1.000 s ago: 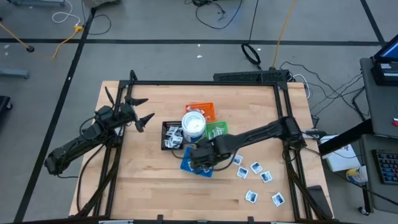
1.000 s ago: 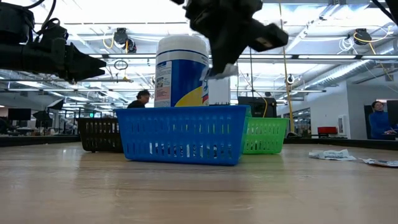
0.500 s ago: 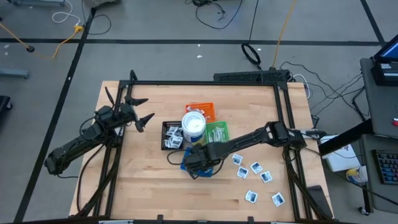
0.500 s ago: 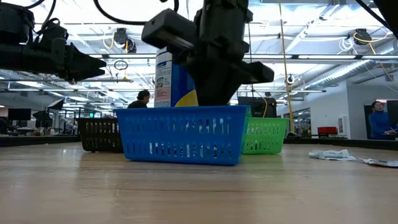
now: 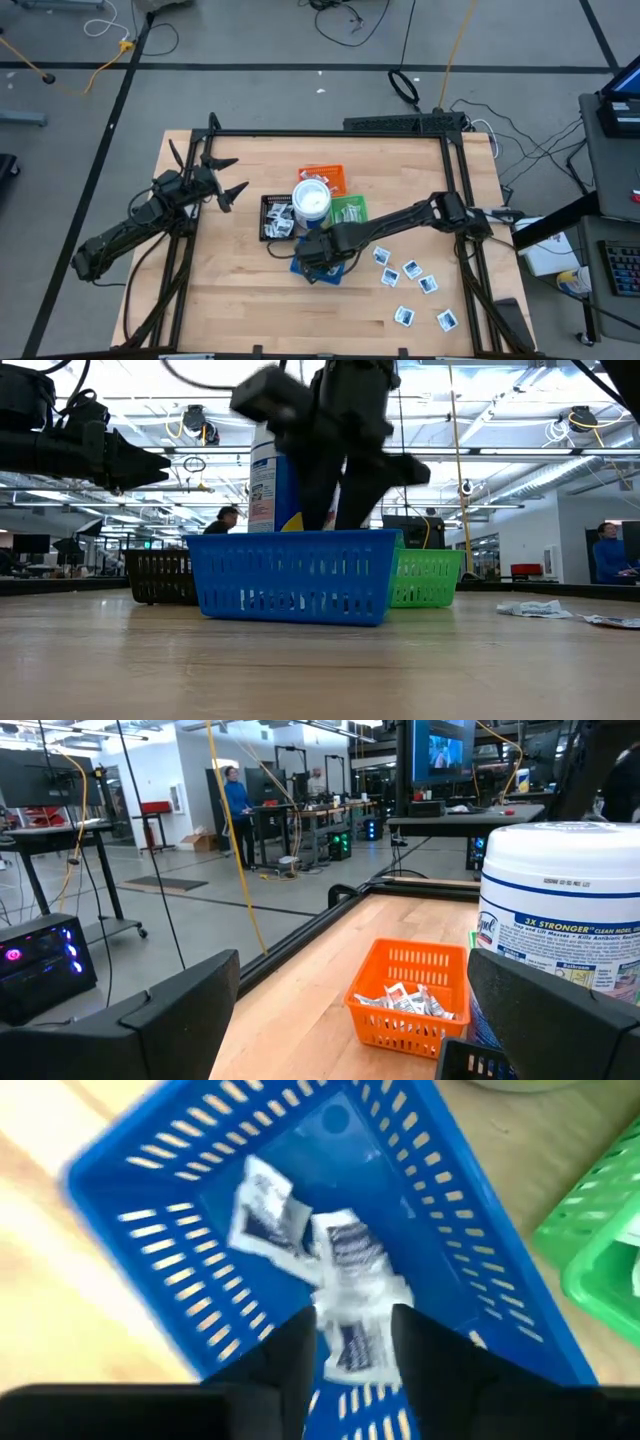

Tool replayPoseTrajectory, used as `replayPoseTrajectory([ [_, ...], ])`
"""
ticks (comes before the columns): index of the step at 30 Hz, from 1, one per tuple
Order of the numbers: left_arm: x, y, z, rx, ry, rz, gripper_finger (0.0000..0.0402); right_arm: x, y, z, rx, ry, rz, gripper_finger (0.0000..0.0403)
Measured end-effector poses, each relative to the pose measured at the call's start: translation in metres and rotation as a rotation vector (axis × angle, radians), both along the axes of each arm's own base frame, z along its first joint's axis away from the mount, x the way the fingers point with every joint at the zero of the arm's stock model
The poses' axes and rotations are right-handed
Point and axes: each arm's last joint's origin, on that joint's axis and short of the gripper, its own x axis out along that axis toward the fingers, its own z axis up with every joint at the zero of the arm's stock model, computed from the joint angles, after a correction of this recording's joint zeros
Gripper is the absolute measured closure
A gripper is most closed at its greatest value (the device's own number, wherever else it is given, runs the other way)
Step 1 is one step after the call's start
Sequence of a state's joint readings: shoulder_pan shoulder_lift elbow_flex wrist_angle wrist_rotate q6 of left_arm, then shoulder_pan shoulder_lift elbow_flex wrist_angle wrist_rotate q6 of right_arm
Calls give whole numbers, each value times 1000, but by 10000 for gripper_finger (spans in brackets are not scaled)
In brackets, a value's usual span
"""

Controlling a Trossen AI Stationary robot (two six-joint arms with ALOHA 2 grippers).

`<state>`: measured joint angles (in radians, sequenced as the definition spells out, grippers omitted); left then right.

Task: Pick & Place First Aid Supplies
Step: Put the blue alcohol pad into the blue bin

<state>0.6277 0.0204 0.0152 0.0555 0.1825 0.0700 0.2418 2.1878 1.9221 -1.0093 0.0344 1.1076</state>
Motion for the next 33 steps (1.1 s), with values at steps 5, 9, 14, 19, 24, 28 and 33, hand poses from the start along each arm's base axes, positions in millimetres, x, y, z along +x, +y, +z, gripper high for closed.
replayPoseTrajectory([
  [5, 0, 0, 0, 0, 0, 0, 4, -10, -9, 25, 11, -5, -20, 256],
  [9, 0, 0, 0, 0, 0, 0, 4, -20, -13, 41, 11, 6, -29, 263],
  [14, 0, 0, 0, 0, 0, 0, 4, -38, -12, 52, 2, 53, -44, 272],
  [19, 0, 0, 0, 0, 0, 0, 4, -68, -5, 57, -5, 63, -20, 273],
  [24, 0, 0, 0, 0, 0, 0, 4, -107, 0, 55, -36, 101, -34, 273],
  [28, 0, 0, 0, 0, 0, 0, 4, -140, 5, 49, -44, 136, -26, 273],
  [33, 0, 0, 0, 0, 0, 0, 4, -176, 9, 44, -48, 161, -22, 273],
])
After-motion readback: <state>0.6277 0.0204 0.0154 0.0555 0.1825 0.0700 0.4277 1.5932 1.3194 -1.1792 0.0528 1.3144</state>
